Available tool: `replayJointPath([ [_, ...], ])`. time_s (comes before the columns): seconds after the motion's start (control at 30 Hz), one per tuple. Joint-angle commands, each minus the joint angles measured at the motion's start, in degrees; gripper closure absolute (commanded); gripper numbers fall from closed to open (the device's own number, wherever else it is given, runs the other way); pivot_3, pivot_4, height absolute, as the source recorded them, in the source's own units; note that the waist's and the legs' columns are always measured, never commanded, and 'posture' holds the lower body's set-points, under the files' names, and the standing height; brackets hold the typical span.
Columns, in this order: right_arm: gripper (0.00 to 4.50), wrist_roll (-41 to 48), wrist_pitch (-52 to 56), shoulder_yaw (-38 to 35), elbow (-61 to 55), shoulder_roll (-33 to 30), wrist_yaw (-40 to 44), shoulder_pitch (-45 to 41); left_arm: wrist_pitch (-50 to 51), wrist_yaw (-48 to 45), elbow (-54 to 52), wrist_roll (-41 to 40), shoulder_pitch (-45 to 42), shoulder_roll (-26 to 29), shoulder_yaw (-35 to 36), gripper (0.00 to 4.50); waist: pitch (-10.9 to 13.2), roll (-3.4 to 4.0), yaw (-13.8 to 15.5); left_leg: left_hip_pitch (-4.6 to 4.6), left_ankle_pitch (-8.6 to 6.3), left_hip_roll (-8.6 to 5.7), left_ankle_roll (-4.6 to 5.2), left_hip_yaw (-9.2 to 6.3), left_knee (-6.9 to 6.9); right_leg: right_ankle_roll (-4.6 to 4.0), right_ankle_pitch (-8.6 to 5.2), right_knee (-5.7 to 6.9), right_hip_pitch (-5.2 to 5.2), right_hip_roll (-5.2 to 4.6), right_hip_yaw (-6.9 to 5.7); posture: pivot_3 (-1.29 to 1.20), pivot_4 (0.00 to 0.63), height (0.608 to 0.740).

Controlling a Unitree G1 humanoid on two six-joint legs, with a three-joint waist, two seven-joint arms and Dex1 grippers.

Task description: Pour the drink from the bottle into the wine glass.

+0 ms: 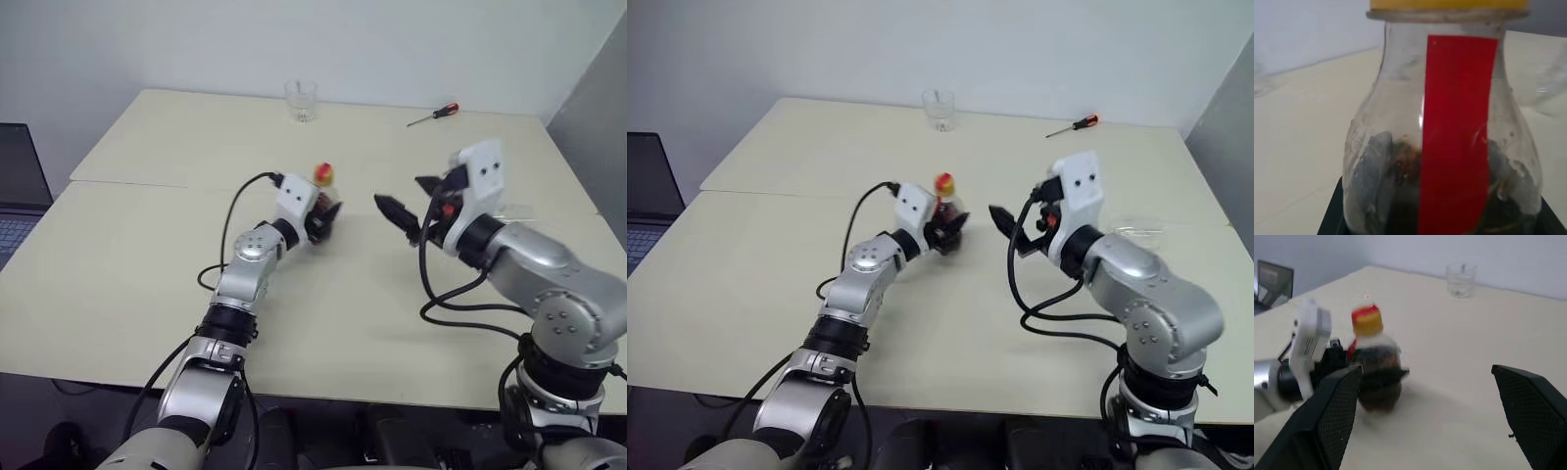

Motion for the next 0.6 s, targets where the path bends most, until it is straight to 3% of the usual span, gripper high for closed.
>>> replayJointPath([
  [0.03, 0.00, 0.04, 6.86, -3.77, -2.81, 5.11, -4.37, -3.23, 2.80, -3.92, -5.10, -2.57, -0.92, -1.25, -1.47, 2.69, -0.02, 0.04, 0.00, 0.00, 0.00, 0.00, 0.01, -0.04, 0.00, 0.00, 0.00, 0.01, 0.01, 0.01, -0.03, 0.00, 0.150, 0.740],
  [0.3, 0.00, -4.87, 13.34, -4.97, -3.36, 14.07, -9.64, -6.78, 3.13, -6.68, -5.61, -2.29, 0.07, -3.98, -3.92, 2.79, -0.02, 0.06, -0.18, -0.02, 0.04, -0.02, 0.09, -0.15, -0.01, 0.00, 0.00, 0.03, 0.00, 0.04, -0.09, 0.00, 0.150, 0.740],
  [0.6, 0.00, -7.91, 13.38, -3.04, -1.73, 15.38, -9.85, -7.33, 0.41, -6.76, -6.22, -0.59, 0.42, -5.30, -5.64, 2.84, -0.02, 0.07, -0.18, -0.07, 0.05, -0.06, 0.10, -0.22, -0.02, 0.01, 0.00, 0.00, 0.00, 0.02, -0.13, 0.00, 0.150, 0.740],
])
